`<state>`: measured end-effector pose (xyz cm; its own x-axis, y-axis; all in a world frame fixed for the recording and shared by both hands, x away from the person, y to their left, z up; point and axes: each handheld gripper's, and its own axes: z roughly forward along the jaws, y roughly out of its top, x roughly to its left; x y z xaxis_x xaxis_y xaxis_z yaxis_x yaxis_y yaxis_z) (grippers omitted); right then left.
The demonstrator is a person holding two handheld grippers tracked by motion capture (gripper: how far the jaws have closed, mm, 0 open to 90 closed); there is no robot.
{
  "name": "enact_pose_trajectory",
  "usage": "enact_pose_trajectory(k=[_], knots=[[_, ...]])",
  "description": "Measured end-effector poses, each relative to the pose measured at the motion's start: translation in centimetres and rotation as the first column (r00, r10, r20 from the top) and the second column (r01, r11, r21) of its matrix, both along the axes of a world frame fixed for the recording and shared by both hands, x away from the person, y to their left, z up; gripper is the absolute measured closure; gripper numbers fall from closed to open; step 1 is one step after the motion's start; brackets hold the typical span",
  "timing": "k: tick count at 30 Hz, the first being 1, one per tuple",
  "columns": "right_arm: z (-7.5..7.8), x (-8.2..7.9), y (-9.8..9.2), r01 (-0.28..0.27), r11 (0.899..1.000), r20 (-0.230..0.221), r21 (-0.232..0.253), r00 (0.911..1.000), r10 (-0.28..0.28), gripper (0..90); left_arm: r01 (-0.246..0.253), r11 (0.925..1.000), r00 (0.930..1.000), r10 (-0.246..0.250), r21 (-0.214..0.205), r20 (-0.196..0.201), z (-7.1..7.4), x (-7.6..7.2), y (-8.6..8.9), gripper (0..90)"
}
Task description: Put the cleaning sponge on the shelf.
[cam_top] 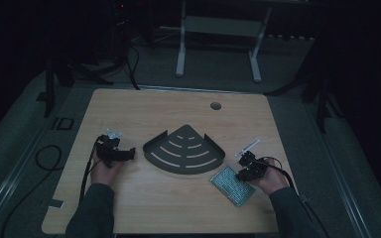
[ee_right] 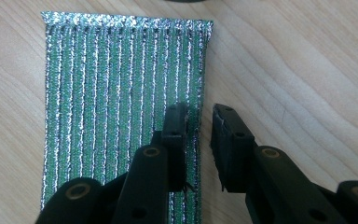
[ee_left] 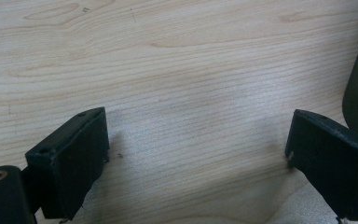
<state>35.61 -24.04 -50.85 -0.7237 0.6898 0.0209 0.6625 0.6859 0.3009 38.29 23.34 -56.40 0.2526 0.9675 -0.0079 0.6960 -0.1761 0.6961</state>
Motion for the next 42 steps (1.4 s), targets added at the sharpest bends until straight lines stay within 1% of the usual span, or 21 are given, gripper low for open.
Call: enact_pose_trajectory(k=[3,5,7,8,13,16,19,21,23,26,30,33,42], knots=[[-0.1,0.6,-0.2,0.014,1.000,-0.055,0.013,0.9984,-0.013,76.2,0.000,1.0000,1.0000,0.000,0.000,0.000,0.0,0.0,0.0,6.6],[-0.2,1.0,-0.3,0.024,0.999,-0.095,0.028,0.9952,-0.021,77.5,0.000,1.0000,1.0000,0.000,0.000,0.000,0.0,0.0,0.0,6.7],[-0.3,1.3,-0.4,0.026,0.999,-0.121,0.041,0.9925,-0.021,81.5,0.000,1.0000,1.0000,0.000,0.000,0.000,0.0,0.0,0.0,6.6],[-0.3,1.3,-0.4,0.024,0.999,-0.123,0.042,0.9923,-0.019,82.5,0.000,1.0000,1.0000,0.000,0.000,0.000,0.0,0.0,0.0,6.6],[0.0,0.8,0.1,0.016,1.000,-0.087,0.001,0.9960,-0.016,88.5,0.000,1.0000,1.0000,0.000,0.000,0.000,0.0,0.0,0.0,6.6],[0.1,0.7,0.3,0.016,1.000,-0.078,-0.015,0.9968,-0.017,89.2,0.000,1.0000,1.0000,0.000,0.000,0.000,0.0,0.0,0.0,6.6],[0.5,0.5,0.5,0.007,0.999,-0.057,-0.044,0.9983,-0.010,89.5,0.000,1.0000,1.0000,0.000,0.000,0.000,0.0,0.0,0.0,6.6],[0.8,0.4,0.6,0.003,0.999,-0.059,-0.051,0.9983,-0.006,89.6,0.000,1.0000,1.0000,0.000,0.000,0.000,0.0,0.0,0.0,6.7],[1.1,0.3,0.6,-0.014,0.998,-0.071,-0.059,0.9975,0.009,89.6,0.000,1.0000,1.0000,0.000,0.000,0.000,0.0,0.0,0.0,6.7],[1.7,0.1,0.7,-0.024,0.997,-0.065,-0.076,0.9977,0.019,89.7,0.000,1.0000,1.0000,0.000,0.000,0.000,0.0,0.0,0.0,6.6],[2.5,0.1,0.7,-0.024,0.997,-0.048,-0.075,0.9986,0.020,89.7,0.000,1.0000,1.0000,0.000,0.000,0.000,0.0,0.0,0.0,6.6],[3.1,0.1,0.8,-0.036,0.996,-0.046,-0.080,0.9984,0.033,89.7,0.000,1.0000,1.0000,0.000,0.000,0.000,0.0,0.0,0.0,6.6],[4.7,0.4,0.8,-0.031,0.996,-0.019,-0.078,0.9994,0.029,89.8,0.000,1.0000,1.0000,0.000,0.000,0.000,0.0,0.0,0.0,6.6]])
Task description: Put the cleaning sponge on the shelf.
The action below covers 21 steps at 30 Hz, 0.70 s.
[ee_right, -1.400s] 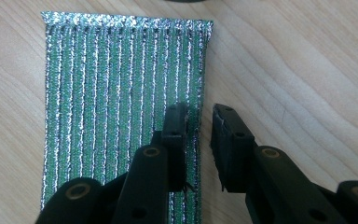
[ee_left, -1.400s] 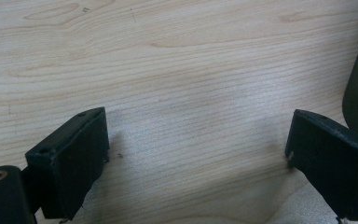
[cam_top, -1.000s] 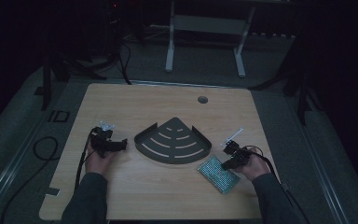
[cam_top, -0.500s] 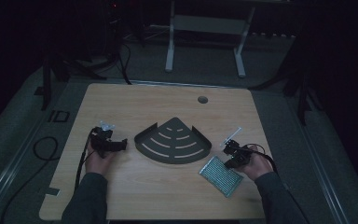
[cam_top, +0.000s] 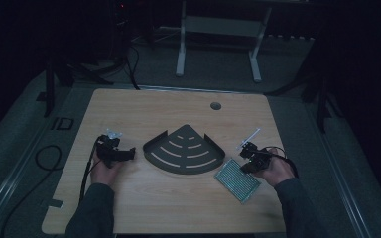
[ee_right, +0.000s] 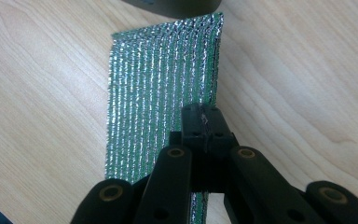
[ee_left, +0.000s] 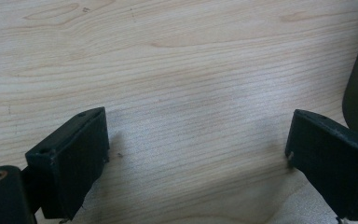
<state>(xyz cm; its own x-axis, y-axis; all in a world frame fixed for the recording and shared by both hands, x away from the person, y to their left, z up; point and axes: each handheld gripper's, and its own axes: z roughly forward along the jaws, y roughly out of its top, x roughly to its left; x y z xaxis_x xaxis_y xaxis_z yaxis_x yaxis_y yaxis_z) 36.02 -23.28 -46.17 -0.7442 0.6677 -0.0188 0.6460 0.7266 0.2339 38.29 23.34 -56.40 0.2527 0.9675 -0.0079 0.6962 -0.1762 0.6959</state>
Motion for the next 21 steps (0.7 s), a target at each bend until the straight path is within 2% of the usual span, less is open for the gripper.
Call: enact_pose_trajectory(k=[21], knots=[[2.9,0.4,-0.9,0.014,1.000,0.036,-0.024,0.9993,-0.013,89.9,0.000,1.0000,1.0000,0.000,0.000,0.000,0.0,0.0,0.0,6.6]])
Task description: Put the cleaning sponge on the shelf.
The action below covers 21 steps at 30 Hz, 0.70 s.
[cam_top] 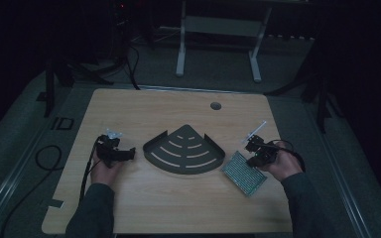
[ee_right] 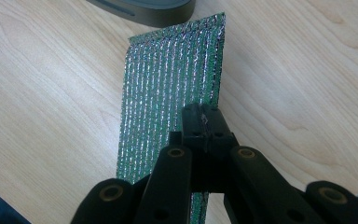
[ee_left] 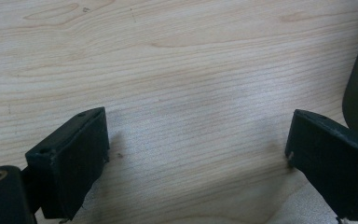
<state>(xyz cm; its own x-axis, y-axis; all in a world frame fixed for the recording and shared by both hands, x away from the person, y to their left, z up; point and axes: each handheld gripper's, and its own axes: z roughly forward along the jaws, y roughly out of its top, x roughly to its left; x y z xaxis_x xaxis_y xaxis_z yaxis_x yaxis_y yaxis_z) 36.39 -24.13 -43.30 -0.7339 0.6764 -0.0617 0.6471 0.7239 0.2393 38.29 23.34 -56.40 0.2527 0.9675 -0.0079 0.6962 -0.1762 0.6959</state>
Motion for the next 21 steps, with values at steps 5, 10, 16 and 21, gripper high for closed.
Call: enact_pose_trajectory(k=[5,10,16,21], knots=[[0.7,0.2,-0.1,0.010,1.000,0.011,0.002,0.9999,-0.010,89.8,0.000,1.0000,1.0000,0.000,0.000,0.000,0.0,0.0,0.0,6.6],[1.4,0.5,0.1,0.010,1.000,0.025,0.005,0.9996,-0.010,89.8,0.000,1.0000,1.0000,0.000,0.000,-0.001,0.0,0.0,0.0,6.7],[2.1,0.8,0.5,0.000,1.000,0.031,0.009,0.9995,0.000,89.8,0.000,1.0000,1.0000,0.000,0.000,-0.001,0.0,0.0,0.0,6.6],[2.5,1.0,1.0,-0.007,1.000,0.039,0.015,0.9992,0.006,89.9,0.001,1.0000,1.0000,-0.001,0.000,-0.001,0.0,0.0,0.0,6.6]])
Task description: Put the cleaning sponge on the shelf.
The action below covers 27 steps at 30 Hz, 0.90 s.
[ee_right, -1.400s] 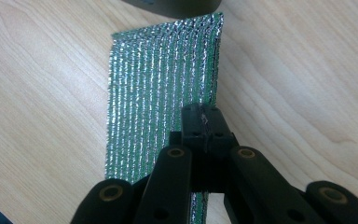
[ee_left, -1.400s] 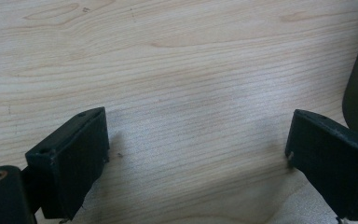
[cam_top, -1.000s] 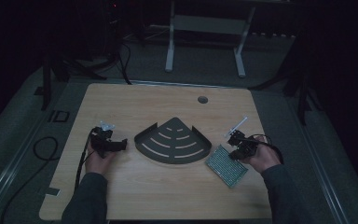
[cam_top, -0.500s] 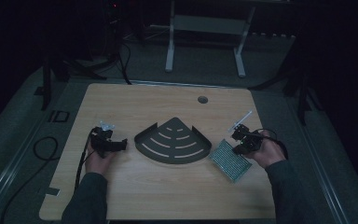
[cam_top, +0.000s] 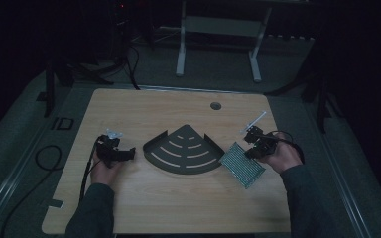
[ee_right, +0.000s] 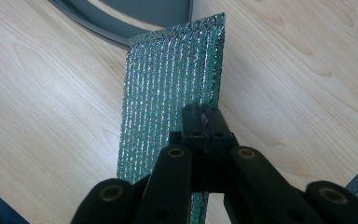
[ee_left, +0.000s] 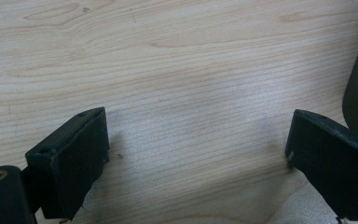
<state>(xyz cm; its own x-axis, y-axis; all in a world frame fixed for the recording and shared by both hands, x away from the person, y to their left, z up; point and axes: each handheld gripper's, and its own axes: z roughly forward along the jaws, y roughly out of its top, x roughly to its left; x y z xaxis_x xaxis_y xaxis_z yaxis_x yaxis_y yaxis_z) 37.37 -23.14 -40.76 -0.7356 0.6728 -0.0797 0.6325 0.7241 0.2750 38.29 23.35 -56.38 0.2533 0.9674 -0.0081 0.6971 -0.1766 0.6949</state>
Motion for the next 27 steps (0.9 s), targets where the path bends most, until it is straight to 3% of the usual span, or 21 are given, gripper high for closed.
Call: enact_pose_trajectory(k=[27], knots=[[1.2,1.6,1.6,-0.008,1.000,0.010,0.006,0.9999,0.008,89.9,-0.001,1.0000,1.0000,0.001,-0.002,0.002,0.0,0.0,0.0,6.6]])
